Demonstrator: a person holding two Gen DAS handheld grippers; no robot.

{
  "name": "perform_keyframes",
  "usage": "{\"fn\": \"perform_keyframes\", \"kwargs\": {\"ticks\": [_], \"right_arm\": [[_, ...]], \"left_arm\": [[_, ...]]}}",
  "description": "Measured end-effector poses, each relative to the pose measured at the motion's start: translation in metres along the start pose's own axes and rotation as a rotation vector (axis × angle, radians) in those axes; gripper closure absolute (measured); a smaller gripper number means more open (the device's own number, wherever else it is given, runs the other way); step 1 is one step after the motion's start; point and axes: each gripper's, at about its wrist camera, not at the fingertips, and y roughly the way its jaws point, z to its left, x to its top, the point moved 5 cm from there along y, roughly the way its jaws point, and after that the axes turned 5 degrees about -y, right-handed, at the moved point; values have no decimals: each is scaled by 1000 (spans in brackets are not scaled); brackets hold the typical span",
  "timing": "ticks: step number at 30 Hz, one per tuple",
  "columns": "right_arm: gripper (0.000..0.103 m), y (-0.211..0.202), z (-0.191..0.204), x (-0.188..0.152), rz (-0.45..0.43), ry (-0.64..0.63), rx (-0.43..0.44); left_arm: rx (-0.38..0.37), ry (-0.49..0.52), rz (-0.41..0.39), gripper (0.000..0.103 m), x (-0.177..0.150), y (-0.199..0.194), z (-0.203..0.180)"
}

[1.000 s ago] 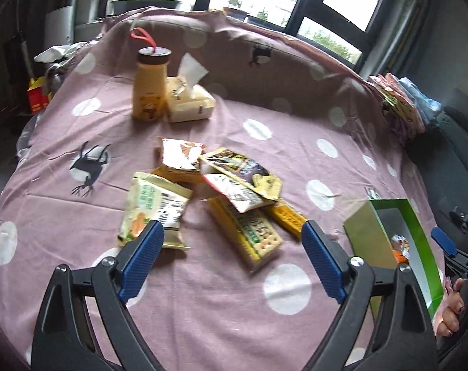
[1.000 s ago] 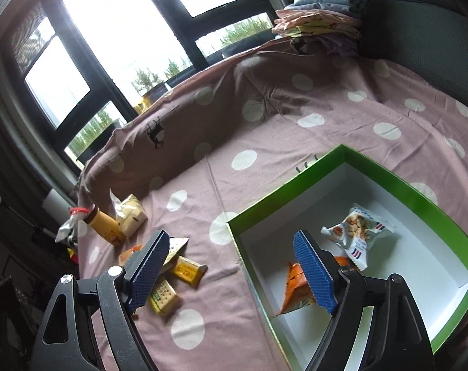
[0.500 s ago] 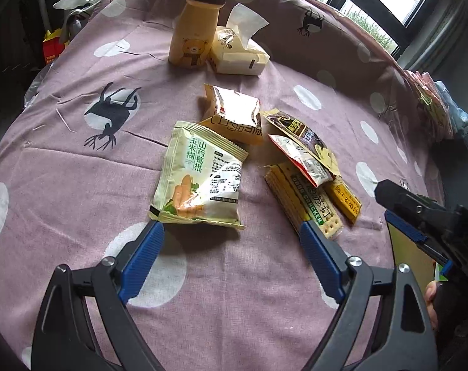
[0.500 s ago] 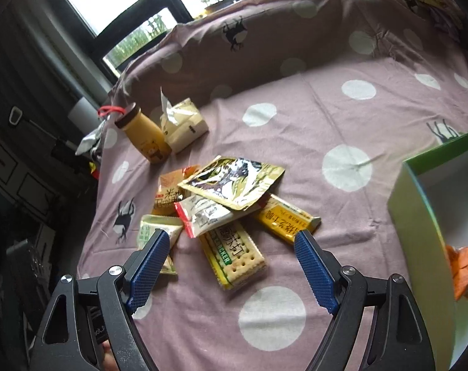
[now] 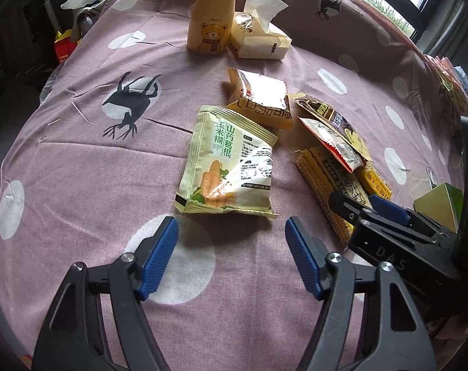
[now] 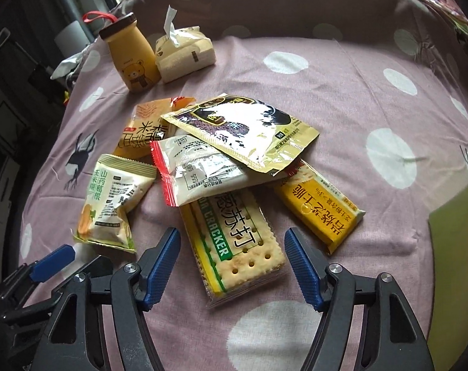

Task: Organize snacks
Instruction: 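Move the right gripper back over the soda cracker pack, then grasp the green-and-yellow soda cracker pack with the right gripper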

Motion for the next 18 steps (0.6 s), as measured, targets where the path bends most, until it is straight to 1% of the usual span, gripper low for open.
{"fn": "perform_keyframes", "kwargs": {"ticks": [2,5,6,7,8,9,11,13,15,18], "right_arm": [[39,1,4,-1,-5,-28,-23],[43,-3,8,-3,-13,-56,-42],[55,-4,8,-4,-11,-52,-39],[62,-10,7,-6,-15,-36,-36],[77,-16,5,-8,-18,-17,-23],[84,-19,6,-11,-12,-4,-2],[85,-20,10,-18,20,-33,24],[85,-18,14,-24,25,-57,-3],[84,-20,13,-22,12,-26,3],[82,-19,10,-17,13,25,39]], "left_arm": [[14,5,-7,32,0,-2,2],[44,8,-24,32,1,-7,6],[50,7,-29,32,1,-8,7],[50,6,-32,32,2,-9,8],[48,4,-34,32,2,-10,9],[45,2,-35,32,3,-11,10],[41,-8,-34,32,3,-11,11],[42,-13,-32,32,2,-12,11],[34,-16,-34,32,1,-13,10],[-5,-5,-36,32,1,-13,3]]}}
